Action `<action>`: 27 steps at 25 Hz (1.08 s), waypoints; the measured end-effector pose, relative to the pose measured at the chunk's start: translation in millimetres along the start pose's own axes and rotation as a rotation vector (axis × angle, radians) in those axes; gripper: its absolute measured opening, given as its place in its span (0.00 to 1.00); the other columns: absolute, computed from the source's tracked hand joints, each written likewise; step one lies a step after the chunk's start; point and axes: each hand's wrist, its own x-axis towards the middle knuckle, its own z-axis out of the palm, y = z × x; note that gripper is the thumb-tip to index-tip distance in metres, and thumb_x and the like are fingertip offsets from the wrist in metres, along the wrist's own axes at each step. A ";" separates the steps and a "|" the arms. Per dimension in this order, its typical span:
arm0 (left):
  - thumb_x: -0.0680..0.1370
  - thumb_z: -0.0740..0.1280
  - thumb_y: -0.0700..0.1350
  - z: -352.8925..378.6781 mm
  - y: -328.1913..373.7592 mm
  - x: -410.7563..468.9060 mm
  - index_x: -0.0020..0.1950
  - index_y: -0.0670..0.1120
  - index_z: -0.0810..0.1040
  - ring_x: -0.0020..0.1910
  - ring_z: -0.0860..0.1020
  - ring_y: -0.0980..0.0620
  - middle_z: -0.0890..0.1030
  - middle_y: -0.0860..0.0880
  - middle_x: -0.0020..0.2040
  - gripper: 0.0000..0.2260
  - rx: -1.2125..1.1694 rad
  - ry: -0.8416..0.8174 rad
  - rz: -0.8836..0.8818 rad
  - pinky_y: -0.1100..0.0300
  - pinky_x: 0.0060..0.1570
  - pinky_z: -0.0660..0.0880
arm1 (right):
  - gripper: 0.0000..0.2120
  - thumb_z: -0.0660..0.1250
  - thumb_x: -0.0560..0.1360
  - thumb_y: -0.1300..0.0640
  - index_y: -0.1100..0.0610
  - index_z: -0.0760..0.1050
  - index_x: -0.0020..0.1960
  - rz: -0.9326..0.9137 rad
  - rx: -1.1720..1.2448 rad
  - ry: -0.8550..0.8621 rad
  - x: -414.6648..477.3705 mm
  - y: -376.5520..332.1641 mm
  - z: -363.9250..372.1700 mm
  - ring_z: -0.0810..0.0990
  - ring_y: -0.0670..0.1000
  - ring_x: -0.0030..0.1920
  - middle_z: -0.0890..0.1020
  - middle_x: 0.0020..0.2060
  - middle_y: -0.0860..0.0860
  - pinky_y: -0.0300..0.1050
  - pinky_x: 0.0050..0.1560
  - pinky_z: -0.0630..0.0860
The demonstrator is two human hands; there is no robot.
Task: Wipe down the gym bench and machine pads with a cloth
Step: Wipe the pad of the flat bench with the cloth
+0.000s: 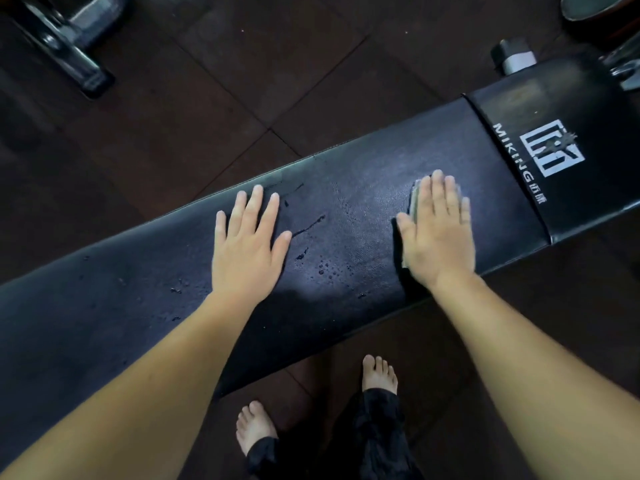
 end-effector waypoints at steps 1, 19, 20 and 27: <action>0.86 0.49 0.59 0.1 -9.3 -5.1 0.84 0.50 0.56 0.84 0.51 0.44 0.53 0.48 0.85 0.28 0.009 -0.002 0.007 0.38 0.80 0.52 | 0.35 0.41 0.84 0.40 0.59 0.42 0.84 -0.042 -0.022 0.036 -11.3 -25.5 6.7 0.41 0.58 0.83 0.43 0.84 0.57 0.60 0.82 0.45; 0.86 0.49 0.60 -2.9 -45.5 -29.9 0.85 0.52 0.54 0.84 0.49 0.47 0.51 0.51 0.85 0.28 -0.006 -0.020 -0.023 0.39 0.80 0.50 | 0.34 0.50 0.84 0.40 0.56 0.50 0.84 -0.867 -0.172 -0.073 -59.2 -95.2 23.5 0.47 0.56 0.83 0.50 0.84 0.54 0.59 0.82 0.49; 0.86 0.48 0.59 -3.0 -45.8 -30.3 0.85 0.52 0.54 0.84 0.48 0.47 0.51 0.51 0.85 0.28 -0.015 -0.024 -0.026 0.40 0.80 0.50 | 0.34 0.50 0.84 0.40 0.54 0.49 0.84 -0.868 -0.175 -0.047 -41.5 -79.2 20.3 0.48 0.56 0.83 0.51 0.84 0.54 0.60 0.81 0.49; 0.86 0.49 0.57 -5.6 -44.3 -32.9 0.84 0.49 0.57 0.84 0.49 0.48 0.53 0.51 0.85 0.27 -0.059 -0.004 -0.077 0.41 0.81 0.50 | 0.35 0.47 0.84 0.42 0.61 0.48 0.84 -0.294 -0.037 0.061 42.8 -148.4 4.3 0.49 0.62 0.83 0.51 0.83 0.60 0.63 0.81 0.49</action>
